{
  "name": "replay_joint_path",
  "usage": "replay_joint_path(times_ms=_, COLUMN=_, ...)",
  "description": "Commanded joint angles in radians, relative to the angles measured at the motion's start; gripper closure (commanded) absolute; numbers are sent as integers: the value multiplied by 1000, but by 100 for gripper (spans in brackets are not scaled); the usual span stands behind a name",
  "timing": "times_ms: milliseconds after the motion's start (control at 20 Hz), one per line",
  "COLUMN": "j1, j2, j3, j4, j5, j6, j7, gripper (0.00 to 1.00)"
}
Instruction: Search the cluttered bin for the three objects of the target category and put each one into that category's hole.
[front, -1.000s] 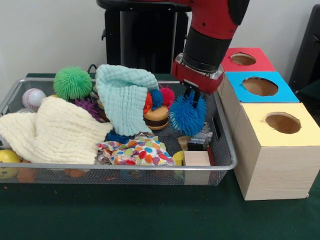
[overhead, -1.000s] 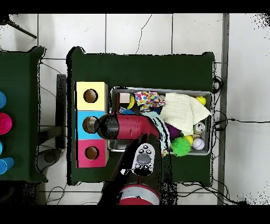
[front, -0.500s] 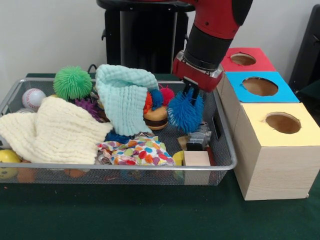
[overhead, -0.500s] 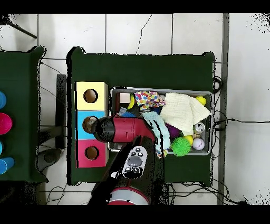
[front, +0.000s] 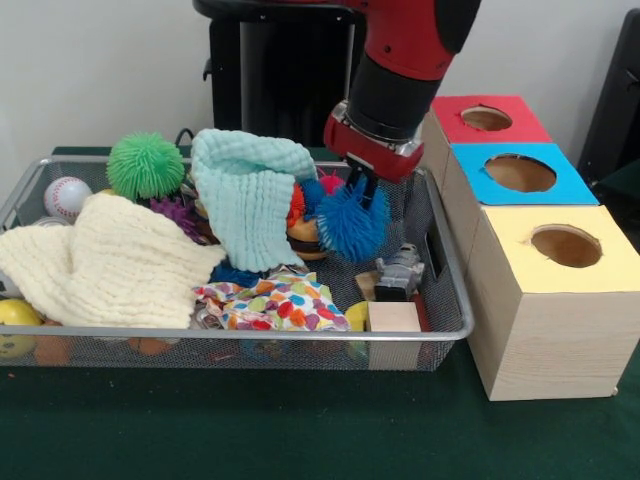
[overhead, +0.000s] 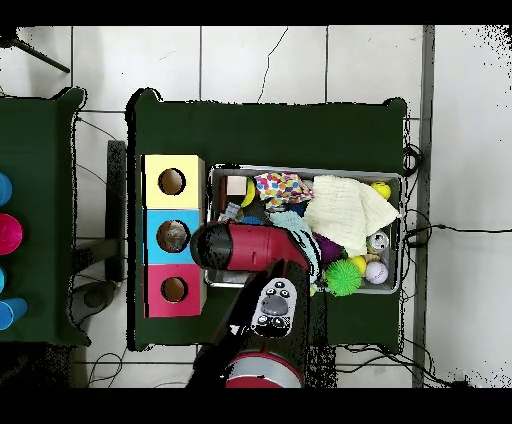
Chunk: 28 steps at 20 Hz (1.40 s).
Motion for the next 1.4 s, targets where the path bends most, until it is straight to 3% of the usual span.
replay_joint_path(times_ms=50, j1=-24, j2=5, j3=73, j4=37, j5=26, j6=33, j7=103, gripper=0)
replay_joint_path(times_ms=450, j1=19, j2=10, j3=22, j4=29, j5=42, j6=89, j7=155, gripper=0)
replay_joint_path(times_ms=600, j1=43, j2=3, j3=9, j4=62, j5=76, j6=78, j7=213, gripper=0)
replay_joint_path(times_ms=750, j1=50, j2=-11, j3=21, j4=75, j5=100, j6=85, j7=212, gripper=0)
replay_joint_path(times_ms=900, j1=47, j2=-38, j3=7, j4=28, j5=100, j6=157, j7=176, gripper=0)
replay_joint_path(times_ms=1000, j1=38, j2=-38, j3=-15, j4=-48, j5=78, j6=207, j7=130, gripper=0)
replay_joint_path(times_ms=1150, j1=14, j2=-1, j3=-47, j4=-158, j5=22, j6=199, j7=59, gripper=0)
replay_joint_path(times_ms=1400, j1=-47, j2=44, j3=-26, j4=-234, j5=-36, j6=156, j7=-39, gripper=0)
